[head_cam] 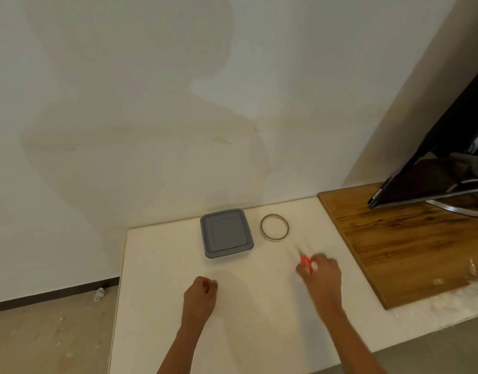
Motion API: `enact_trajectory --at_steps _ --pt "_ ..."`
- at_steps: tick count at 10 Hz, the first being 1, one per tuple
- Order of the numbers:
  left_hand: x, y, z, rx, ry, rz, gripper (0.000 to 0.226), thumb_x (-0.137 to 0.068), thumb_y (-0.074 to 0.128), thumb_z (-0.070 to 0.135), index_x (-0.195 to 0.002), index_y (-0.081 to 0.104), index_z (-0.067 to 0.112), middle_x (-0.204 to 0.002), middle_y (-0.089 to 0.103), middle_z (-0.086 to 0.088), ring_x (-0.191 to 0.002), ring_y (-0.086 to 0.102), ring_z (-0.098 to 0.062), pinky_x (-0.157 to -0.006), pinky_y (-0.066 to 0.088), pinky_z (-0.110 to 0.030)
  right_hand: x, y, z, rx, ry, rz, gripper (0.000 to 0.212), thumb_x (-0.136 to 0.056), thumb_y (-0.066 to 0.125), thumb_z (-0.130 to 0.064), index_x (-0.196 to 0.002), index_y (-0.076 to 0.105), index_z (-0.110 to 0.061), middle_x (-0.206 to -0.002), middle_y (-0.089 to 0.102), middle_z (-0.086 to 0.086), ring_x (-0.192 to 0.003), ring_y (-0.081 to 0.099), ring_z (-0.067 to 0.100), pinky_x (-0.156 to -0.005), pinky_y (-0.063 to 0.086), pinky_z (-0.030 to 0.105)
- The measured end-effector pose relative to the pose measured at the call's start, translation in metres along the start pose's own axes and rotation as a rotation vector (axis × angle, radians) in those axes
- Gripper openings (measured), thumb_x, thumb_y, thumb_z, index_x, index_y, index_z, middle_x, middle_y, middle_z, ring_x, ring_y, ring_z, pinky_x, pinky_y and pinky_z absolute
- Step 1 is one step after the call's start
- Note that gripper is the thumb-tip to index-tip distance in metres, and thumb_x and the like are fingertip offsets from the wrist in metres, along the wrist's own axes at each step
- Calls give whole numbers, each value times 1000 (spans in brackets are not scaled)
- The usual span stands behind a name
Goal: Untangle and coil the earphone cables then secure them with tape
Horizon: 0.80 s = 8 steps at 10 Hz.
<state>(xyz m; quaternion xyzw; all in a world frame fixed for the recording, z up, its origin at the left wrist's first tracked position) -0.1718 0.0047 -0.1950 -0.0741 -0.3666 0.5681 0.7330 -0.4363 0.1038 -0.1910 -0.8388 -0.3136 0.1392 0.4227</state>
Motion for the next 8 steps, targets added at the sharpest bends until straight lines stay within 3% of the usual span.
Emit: enact_trajectory --at_steps 2,4,5,6,8 --pt "-2 4 -2 -10 12 10 21 -96 50 24 -89 56 5 -72 55 0 -60 46 -11 -52 37 -18 -95 10 -16 105 62 24 41 -84 67 -34 -105 55 0 -101 53 21 -91 54 33 -76 54 42" --pt "-5 5 -5 -1 12 12 20 -96 50 24 -93 57 5 -74 57 0 -61 48 -11 -53 38 -18 -106 25 -17 215 13 -22 51 -86 64 -40 -115 50 -1 -112 51 22 -101 48 34 -82 49 42" --pt "4 1 -3 -12 10 14 19 -96 50 23 -93 57 4 -77 58 0 -63 49 -11 -53 38 -16 -85 14 -20 265 -56 46 59 -86 62 -44 -125 47 -3 -122 48 26 -107 47 39 -86 48 45" --pt "16 -8 4 -17 31 22 15 -96 52 22 -93 53 7 -83 59 0 -69 52 -12 -56 38 -17 -62 -2 -27 221 -161 100 61 -86 61 -41 -130 46 -2 -131 46 27 -116 47 41 -89 48 48" --pt "66 -70 64 60 241 264 25 -95 55 24 -113 49 8 -108 58 -6 -94 58 -18 -75 41 -22 1 -72 -93 99 -584 287 59 -97 43 -38 -142 35 -2 -151 29 23 -138 31 38 -106 35 47"
Point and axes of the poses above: each hand's wrist, its own x-axis away from the middle knuckle, its own y-axis out of the palm, z = x × y, the point moved 2 cm from there along -x, towards the middle knuckle
